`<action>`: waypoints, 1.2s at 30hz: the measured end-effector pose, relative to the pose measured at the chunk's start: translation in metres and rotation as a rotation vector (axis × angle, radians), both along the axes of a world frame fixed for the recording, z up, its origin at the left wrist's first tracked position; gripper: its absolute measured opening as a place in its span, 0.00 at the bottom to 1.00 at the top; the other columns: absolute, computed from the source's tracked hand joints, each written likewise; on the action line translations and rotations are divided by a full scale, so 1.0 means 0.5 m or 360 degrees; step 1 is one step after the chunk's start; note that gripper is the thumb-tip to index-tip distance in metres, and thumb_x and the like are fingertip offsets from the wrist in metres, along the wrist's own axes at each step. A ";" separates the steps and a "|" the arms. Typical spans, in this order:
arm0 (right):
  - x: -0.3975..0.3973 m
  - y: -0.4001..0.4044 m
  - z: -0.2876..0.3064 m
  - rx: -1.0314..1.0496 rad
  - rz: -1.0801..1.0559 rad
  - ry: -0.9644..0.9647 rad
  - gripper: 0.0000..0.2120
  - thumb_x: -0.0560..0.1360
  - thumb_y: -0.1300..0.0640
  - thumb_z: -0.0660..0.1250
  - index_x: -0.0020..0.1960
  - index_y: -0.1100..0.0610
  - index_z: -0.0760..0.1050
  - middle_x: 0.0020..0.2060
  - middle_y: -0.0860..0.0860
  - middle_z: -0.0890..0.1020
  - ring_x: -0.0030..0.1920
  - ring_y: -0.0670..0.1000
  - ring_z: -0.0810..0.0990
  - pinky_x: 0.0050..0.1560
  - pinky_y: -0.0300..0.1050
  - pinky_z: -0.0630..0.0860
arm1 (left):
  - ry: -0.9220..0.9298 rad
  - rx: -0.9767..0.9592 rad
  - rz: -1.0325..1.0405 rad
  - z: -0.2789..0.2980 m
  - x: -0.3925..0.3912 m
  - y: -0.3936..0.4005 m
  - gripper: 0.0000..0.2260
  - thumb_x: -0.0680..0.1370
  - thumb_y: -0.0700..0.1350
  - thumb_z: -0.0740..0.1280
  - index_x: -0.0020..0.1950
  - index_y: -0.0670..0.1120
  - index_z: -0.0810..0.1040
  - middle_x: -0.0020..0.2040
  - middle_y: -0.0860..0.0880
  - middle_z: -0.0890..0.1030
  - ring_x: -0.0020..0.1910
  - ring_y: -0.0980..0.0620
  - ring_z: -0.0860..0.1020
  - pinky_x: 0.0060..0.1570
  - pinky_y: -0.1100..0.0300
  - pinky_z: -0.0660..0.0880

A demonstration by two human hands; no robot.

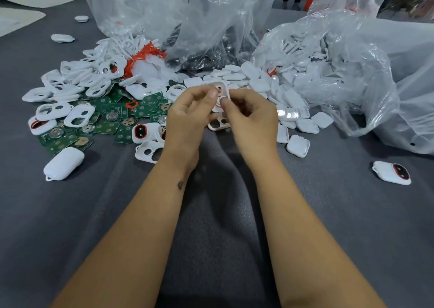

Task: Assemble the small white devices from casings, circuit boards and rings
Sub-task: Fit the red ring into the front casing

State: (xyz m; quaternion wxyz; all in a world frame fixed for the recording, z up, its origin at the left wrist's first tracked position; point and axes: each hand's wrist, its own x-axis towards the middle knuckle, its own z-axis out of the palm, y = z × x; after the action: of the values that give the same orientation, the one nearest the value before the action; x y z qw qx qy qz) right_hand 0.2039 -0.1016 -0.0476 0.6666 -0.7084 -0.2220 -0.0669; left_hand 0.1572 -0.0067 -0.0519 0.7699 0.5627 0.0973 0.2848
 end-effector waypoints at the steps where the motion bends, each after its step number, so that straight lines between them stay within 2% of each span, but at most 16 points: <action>1: 0.002 -0.001 0.002 0.0117 0.0067 0.0159 0.08 0.75 0.65 0.69 0.42 0.53 0.81 0.33 0.45 0.84 0.34 0.43 0.81 0.39 0.38 0.79 | 0.0002 -0.0036 0.0000 0.000 0.001 0.000 0.03 0.79 0.38 0.66 0.52 0.43 0.76 0.45 0.47 0.83 0.47 0.51 0.81 0.49 0.58 0.79; 4: 0.007 -0.005 0.007 0.0392 0.0223 0.0478 0.07 0.76 0.67 0.67 0.43 0.59 0.81 0.32 0.49 0.84 0.30 0.46 0.80 0.34 0.38 0.78 | 0.0034 -0.0102 -0.0009 -0.004 0.005 0.006 0.05 0.79 0.37 0.66 0.55 0.42 0.75 0.43 0.48 0.84 0.46 0.53 0.83 0.48 0.60 0.79; 8: 0.012 -0.006 0.005 0.0536 0.0384 0.0626 0.07 0.78 0.66 0.64 0.45 0.63 0.80 0.33 0.52 0.83 0.28 0.45 0.78 0.32 0.37 0.76 | 0.0059 -0.0111 -0.0064 -0.006 0.006 0.011 0.13 0.79 0.38 0.66 0.62 0.35 0.76 0.54 0.40 0.83 0.53 0.47 0.81 0.59 0.54 0.77; 9: 0.013 -0.005 0.004 0.0533 0.0401 0.0629 0.07 0.79 0.66 0.63 0.46 0.64 0.79 0.33 0.52 0.83 0.29 0.45 0.77 0.33 0.37 0.76 | 0.0057 -0.0113 -0.0056 -0.007 0.006 0.012 0.12 0.79 0.38 0.67 0.62 0.36 0.77 0.53 0.41 0.83 0.52 0.48 0.82 0.58 0.55 0.78; 12: 0.016 0.002 -0.001 0.0484 0.0396 0.0628 0.07 0.80 0.65 0.61 0.50 0.65 0.77 0.35 0.52 0.81 0.30 0.45 0.74 0.33 0.39 0.73 | 0.0017 -0.0069 -0.0048 -0.012 0.009 0.012 0.05 0.78 0.36 0.67 0.53 0.42 0.80 0.43 0.49 0.86 0.43 0.54 0.83 0.45 0.64 0.78; 14: 0.017 0.006 -0.004 0.0447 0.0358 0.0637 0.07 0.81 0.64 0.60 0.51 0.64 0.76 0.35 0.51 0.80 0.30 0.45 0.73 0.33 0.39 0.72 | 0.0005 -0.0003 -0.0056 -0.015 0.009 0.010 0.06 0.78 0.35 0.67 0.52 0.42 0.80 0.42 0.49 0.86 0.39 0.55 0.83 0.42 0.65 0.78; 18: 0.012 0.009 -0.008 0.0402 0.0317 0.0640 0.06 0.81 0.63 0.60 0.50 0.64 0.75 0.34 0.49 0.80 0.29 0.44 0.73 0.31 0.36 0.72 | -0.0005 0.0062 -0.0003 -0.017 0.010 0.009 0.06 0.78 0.34 0.67 0.54 0.39 0.80 0.44 0.46 0.85 0.40 0.53 0.82 0.44 0.61 0.78; 23: 0.007 0.010 -0.008 0.0409 0.0323 0.0636 0.07 0.81 0.65 0.60 0.46 0.62 0.75 0.33 0.49 0.80 0.27 0.42 0.73 0.29 0.35 0.71 | 0.0029 0.0102 0.0023 -0.019 0.011 0.005 0.05 0.79 0.33 0.65 0.52 0.40 0.79 0.39 0.50 0.85 0.37 0.55 0.82 0.39 0.64 0.78; 28: 0.008 0.007 -0.011 0.0393 0.0385 0.0661 0.06 0.81 0.65 0.61 0.48 0.65 0.75 0.35 0.53 0.80 0.28 0.44 0.74 0.30 0.36 0.71 | 0.0058 0.0070 0.0028 -0.018 0.007 0.005 0.06 0.80 0.33 0.62 0.54 0.36 0.77 0.36 0.50 0.84 0.32 0.55 0.80 0.35 0.64 0.77; 33: 0.011 0.006 -0.012 0.0358 0.0491 0.0741 0.10 0.81 0.61 0.61 0.49 0.66 0.77 0.36 0.55 0.80 0.31 0.46 0.75 0.34 0.37 0.73 | 0.0092 -0.0060 0.0059 -0.017 0.006 0.010 0.10 0.80 0.35 0.63 0.58 0.31 0.77 0.41 0.42 0.82 0.38 0.47 0.77 0.42 0.58 0.78; 36: 0.009 0.006 -0.006 0.0409 0.0527 0.0762 0.10 0.81 0.61 0.61 0.47 0.65 0.78 0.35 0.55 0.81 0.32 0.47 0.76 0.34 0.37 0.75 | 0.0077 -0.0114 0.0060 -0.014 0.007 0.009 0.10 0.80 0.35 0.64 0.59 0.31 0.77 0.41 0.41 0.81 0.35 0.48 0.76 0.35 0.59 0.76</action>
State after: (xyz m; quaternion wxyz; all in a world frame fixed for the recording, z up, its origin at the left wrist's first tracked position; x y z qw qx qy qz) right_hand 0.2083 -0.0985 -0.0507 0.7858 -0.5683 -0.1607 0.1837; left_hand 0.1609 -0.0022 -0.0591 0.7814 0.5396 0.1366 0.2820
